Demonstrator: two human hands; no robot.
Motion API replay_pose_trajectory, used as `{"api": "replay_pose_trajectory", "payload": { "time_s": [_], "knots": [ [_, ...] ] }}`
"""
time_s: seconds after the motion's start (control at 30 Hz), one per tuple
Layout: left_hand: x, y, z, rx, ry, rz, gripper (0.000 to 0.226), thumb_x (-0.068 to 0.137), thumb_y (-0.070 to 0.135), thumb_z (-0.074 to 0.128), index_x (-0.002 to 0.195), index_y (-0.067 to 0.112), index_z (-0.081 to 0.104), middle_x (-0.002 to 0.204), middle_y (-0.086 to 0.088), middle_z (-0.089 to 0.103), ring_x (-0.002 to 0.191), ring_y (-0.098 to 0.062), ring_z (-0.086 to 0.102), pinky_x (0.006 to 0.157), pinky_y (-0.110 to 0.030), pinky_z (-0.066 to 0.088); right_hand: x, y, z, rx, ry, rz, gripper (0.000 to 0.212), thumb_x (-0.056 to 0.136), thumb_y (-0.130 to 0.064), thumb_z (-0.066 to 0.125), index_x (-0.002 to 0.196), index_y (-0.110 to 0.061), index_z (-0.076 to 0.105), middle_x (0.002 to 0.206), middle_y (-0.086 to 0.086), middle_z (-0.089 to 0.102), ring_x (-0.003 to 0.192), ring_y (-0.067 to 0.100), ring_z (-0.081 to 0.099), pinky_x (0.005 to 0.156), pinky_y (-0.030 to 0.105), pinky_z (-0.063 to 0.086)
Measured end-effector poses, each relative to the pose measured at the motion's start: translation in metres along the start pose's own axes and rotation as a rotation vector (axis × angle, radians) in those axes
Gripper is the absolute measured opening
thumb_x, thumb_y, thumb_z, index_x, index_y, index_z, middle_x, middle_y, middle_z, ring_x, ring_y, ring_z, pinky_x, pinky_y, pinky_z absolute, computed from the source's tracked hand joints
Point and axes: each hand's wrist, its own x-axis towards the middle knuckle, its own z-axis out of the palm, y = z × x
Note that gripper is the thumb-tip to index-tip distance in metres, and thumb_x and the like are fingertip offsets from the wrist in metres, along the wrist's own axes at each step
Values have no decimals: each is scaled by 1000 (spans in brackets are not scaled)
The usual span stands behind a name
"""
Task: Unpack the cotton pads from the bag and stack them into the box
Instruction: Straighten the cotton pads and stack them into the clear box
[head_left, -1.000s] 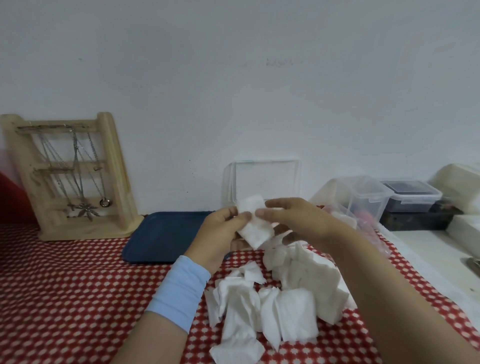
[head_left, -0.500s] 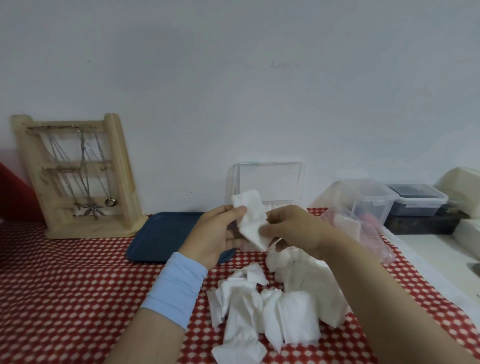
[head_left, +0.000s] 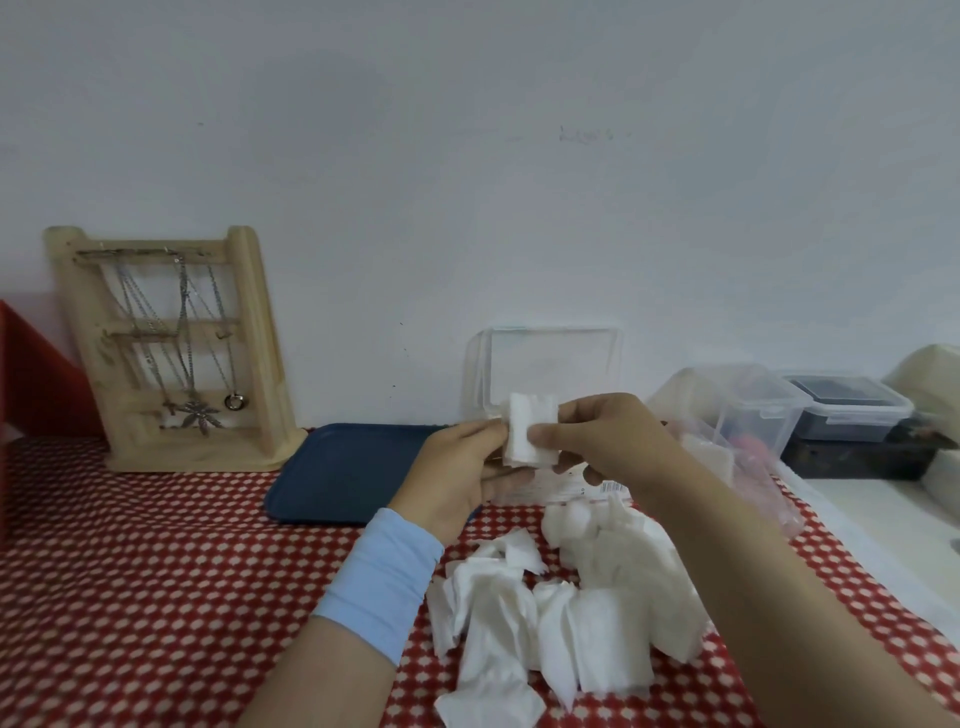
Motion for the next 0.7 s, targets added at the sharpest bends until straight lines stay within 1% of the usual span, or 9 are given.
{"api": "replay_pose_trajectory", "payload": {
  "time_s": [0.1,0.23,0.3,0.33,0.43,0.5,0.57,0.63,0.7],
  "knots": [
    [-2,0,2,-23,12,-10,24,101,16,61,116,3,73,107,-17,77,100,-28,76,76,-32,63,-1,-1,-2,-71,54,0,23,82,-19,82,92,1,76,63,5,67,36,0,49,41,14,38],
    [-3,2,3,-5,-12,-13,24,102,15,58,117,1,72,108,-18,77,99,-30,76,75,-33,64,-1,-3,-6,-119,22,-7,21,82,-18,82,89,0,76,62,7,64,35,3,46,41,15,37],
    [-3,1,2,14,-22,-6,26,102,15,57,119,1,71,109,-18,76,101,-30,76,75,-33,64,0,-2,-3,-153,24,-13,15,80,-18,83,87,-7,75,62,2,64,41,4,50,42,17,38],
    [-3,1,2,31,-30,-2,26,103,15,56,120,1,70,110,-18,76,101,-30,75,75,-34,64,1,-1,-2,-168,33,-20,17,79,-19,84,90,-11,74,67,0,66,46,6,54,43,18,40],
    [-2,1,2,62,-49,-3,29,103,21,53,117,4,72,109,-18,76,98,-30,76,77,-38,63,4,4,-2,-135,39,-11,39,74,-18,87,107,-20,66,86,0,70,58,11,62,44,22,42],
    [-2,2,1,78,-80,-7,28,101,27,58,114,6,73,109,-18,76,98,-30,76,82,-43,62,4,5,-3,-107,-7,-4,37,76,-14,85,108,-17,68,76,-4,72,58,12,62,44,24,40],
    [-2,1,-2,243,-84,36,22,95,20,70,113,8,74,109,-14,77,102,-28,75,88,-45,61,4,6,-3,-143,-33,-16,34,76,-18,87,105,-18,69,69,-8,70,56,8,61,46,21,41],
    [0,-1,-8,347,-37,62,17,92,13,73,109,11,75,107,-11,78,100,-26,76,85,-42,62,5,8,-4,-248,6,-56,36,75,-29,87,104,-24,66,80,-9,70,63,7,64,53,19,45],
    [3,0,-13,336,58,67,9,94,10,70,101,12,75,103,-10,79,94,-22,76,76,-32,63,5,8,-7,-450,28,-114,26,79,-33,83,97,-29,65,93,-9,69,77,8,66,61,18,47]
  ]
}}
